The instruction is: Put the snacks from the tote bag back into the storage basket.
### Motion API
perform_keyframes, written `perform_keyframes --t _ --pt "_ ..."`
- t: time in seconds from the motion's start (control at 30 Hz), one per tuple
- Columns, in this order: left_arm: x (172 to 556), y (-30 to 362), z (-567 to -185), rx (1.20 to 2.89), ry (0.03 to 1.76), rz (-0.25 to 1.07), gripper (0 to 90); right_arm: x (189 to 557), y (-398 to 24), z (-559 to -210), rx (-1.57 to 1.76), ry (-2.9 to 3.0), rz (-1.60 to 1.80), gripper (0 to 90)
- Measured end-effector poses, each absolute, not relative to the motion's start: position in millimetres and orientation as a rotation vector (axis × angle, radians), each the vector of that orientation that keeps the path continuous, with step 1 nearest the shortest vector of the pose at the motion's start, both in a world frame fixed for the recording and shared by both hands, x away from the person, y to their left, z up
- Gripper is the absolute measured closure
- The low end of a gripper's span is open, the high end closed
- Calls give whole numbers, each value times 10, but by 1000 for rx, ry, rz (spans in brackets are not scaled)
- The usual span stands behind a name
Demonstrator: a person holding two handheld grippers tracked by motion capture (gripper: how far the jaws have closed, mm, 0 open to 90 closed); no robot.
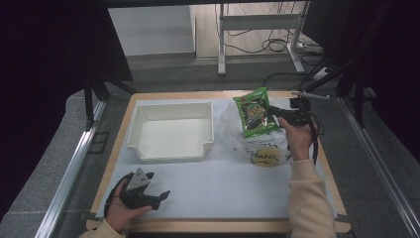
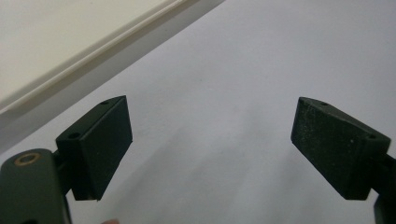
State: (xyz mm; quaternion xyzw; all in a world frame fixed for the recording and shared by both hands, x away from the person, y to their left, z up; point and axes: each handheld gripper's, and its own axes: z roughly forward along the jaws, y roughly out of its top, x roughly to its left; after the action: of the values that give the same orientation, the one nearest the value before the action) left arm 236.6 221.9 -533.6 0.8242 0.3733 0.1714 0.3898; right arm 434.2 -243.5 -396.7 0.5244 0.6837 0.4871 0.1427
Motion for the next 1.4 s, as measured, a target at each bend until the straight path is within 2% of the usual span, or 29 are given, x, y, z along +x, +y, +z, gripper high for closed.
perform_keyframes --t 1.4 --pt "2337 2236 -5326 2088 941 431 125 4200 -1868 -3893 1395 2080 1498 900"
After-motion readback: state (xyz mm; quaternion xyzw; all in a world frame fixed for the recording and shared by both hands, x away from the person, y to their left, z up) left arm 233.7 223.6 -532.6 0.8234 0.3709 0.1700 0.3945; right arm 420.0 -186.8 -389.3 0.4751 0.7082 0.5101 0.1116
